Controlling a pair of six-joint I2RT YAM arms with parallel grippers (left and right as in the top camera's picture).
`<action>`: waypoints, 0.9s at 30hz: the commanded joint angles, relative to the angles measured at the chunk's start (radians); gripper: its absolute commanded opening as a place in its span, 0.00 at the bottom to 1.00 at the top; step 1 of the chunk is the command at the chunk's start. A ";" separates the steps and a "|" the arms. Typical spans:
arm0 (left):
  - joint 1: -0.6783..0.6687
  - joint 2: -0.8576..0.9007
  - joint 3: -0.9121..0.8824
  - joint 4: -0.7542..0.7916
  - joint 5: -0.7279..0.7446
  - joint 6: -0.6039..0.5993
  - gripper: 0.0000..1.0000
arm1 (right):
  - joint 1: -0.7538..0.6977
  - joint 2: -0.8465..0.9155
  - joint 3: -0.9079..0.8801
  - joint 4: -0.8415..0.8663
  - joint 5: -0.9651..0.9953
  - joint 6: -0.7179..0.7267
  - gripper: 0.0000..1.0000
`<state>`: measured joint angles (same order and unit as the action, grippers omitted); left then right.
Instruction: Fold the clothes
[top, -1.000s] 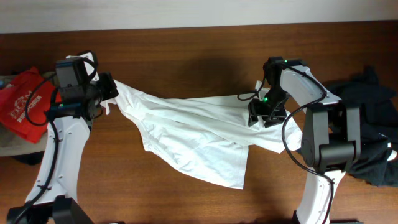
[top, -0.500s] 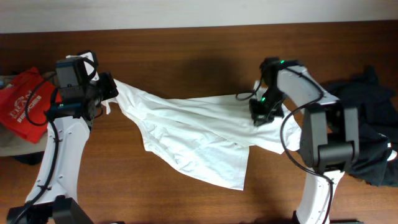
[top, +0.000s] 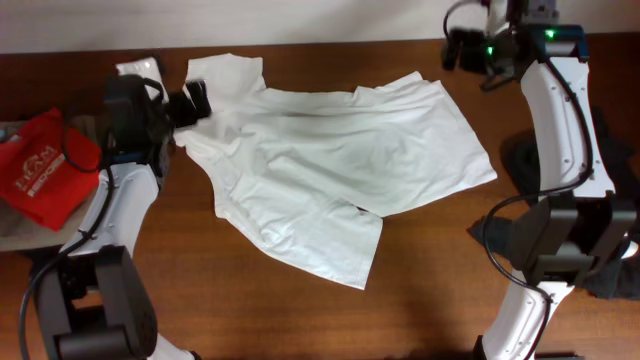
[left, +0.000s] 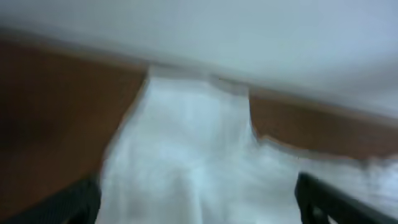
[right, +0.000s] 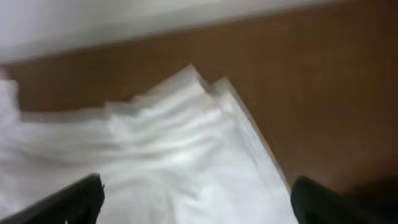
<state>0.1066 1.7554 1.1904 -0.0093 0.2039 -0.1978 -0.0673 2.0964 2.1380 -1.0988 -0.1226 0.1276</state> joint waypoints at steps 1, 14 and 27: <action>-0.004 0.000 0.006 -0.283 0.151 0.009 0.99 | -0.001 -0.012 0.003 -0.152 0.164 -0.008 0.99; -0.135 0.005 -0.149 -0.684 0.119 -0.016 0.98 | 0.000 -0.012 0.003 -0.362 0.184 -0.026 0.99; -0.178 0.018 -0.225 -0.554 0.056 -0.079 0.01 | 0.000 -0.012 0.003 -0.365 0.183 -0.026 0.99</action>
<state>-0.0654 1.7588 0.9787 -0.5919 0.3134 -0.2718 -0.0677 2.0972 2.1357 -1.4601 0.0418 0.1047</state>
